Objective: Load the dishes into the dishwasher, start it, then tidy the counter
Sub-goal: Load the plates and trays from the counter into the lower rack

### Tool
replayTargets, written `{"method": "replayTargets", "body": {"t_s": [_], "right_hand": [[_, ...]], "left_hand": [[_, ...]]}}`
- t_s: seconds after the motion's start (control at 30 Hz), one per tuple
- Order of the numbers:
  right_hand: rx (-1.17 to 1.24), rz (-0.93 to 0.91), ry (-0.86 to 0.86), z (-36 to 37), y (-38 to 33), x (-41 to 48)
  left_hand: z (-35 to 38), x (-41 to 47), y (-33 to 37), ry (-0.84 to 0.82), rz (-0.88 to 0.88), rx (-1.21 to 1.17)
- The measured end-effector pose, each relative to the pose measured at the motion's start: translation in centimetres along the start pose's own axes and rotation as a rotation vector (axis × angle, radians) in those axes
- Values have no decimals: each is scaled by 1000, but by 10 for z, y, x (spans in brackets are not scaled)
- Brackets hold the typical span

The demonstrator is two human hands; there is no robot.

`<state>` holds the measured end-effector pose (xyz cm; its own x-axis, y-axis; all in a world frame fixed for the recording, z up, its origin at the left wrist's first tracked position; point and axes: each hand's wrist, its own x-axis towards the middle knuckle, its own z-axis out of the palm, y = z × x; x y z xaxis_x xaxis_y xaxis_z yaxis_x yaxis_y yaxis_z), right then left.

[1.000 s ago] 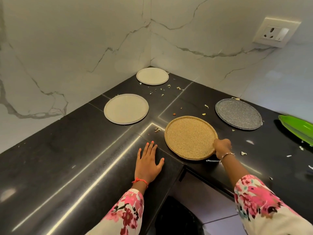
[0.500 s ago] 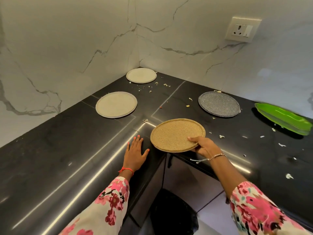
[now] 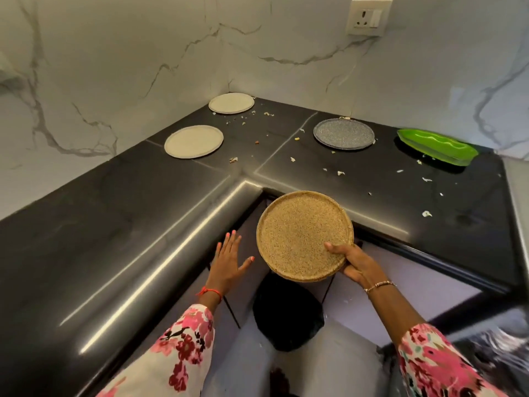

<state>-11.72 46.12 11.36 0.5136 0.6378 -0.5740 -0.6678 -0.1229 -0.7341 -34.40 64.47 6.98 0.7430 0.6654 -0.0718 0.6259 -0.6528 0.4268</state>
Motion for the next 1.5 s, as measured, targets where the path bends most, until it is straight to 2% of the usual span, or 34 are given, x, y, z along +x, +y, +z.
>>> {"method": "replayTargets", "body": {"t_s": [0.13, 0.4, 0.6, 0.73, 0.93, 1.1, 1.3, 1.5], "right_hand": [[-50, -5, 94, -36, 51, -57], [-382, 3, 473, -118, 195, -201], [-620, -6, 466, -193, 279, -291], [-598, 47, 560, -242, 317, -345], [-547, -4, 675, -322, 341, -428], [-527, -2, 737, -409, 341, -490], [-538, -100, 753, -516, 318, -555], [-580, -60, 795, -586, 289, -589]], "left_hand": [[41, -83, 9, -86, -31, -42], [135, -267, 43, -301, 1, -18], [164, -376, 83, -434, 66, 80], [185, -420, 118, -519, 128, 119], [227, -458, 189, -585, 302, 190], [269, -490, 280, -608, 391, 193], [332, -527, 383, -654, 452, 169], [369, -544, 451, -638, 518, 177]]}}
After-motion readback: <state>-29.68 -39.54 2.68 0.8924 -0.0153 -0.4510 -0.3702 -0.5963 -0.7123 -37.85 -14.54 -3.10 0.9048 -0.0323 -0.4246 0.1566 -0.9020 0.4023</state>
